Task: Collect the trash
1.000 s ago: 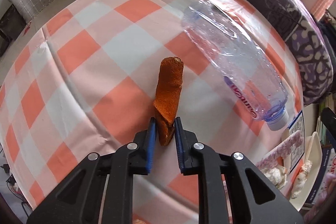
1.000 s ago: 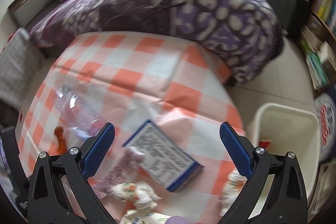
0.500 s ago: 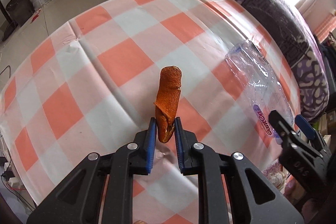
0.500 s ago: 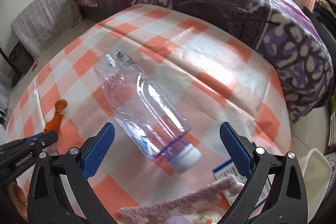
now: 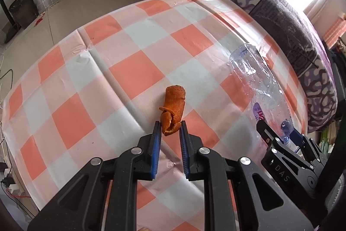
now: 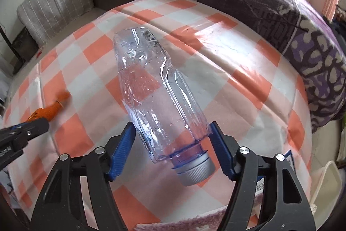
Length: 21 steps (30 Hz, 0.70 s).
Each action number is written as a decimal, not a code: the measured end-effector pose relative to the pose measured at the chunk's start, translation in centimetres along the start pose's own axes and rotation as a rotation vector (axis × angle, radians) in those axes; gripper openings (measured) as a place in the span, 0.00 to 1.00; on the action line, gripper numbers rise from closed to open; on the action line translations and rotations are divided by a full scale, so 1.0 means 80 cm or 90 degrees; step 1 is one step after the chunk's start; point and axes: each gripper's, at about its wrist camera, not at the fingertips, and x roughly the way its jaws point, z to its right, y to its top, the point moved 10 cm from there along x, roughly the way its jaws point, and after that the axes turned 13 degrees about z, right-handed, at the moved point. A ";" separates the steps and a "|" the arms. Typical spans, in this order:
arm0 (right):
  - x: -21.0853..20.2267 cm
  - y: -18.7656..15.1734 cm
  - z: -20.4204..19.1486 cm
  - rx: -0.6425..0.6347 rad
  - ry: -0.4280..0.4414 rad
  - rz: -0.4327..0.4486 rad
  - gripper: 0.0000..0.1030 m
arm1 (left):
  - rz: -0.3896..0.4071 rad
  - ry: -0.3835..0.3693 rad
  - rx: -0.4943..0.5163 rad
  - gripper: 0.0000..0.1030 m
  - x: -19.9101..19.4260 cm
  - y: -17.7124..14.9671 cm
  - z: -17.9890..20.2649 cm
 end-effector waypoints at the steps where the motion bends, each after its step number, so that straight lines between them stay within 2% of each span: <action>1: -0.002 0.002 0.002 0.006 -0.005 0.004 0.63 | 0.004 0.000 -0.001 0.17 -0.002 0.002 0.000; 14: -0.063 0.043 0.020 0.056 -0.003 0.095 0.59 | 0.058 -0.041 -0.002 0.14 -0.029 0.026 0.025; 15: -0.068 0.046 0.022 0.059 -0.003 0.100 0.59 | 0.062 -0.043 -0.001 0.03 -0.031 0.028 0.027; 21: -0.093 0.054 0.036 0.078 -0.006 0.124 0.58 | 0.071 -0.049 0.008 0.02 -0.040 0.031 0.043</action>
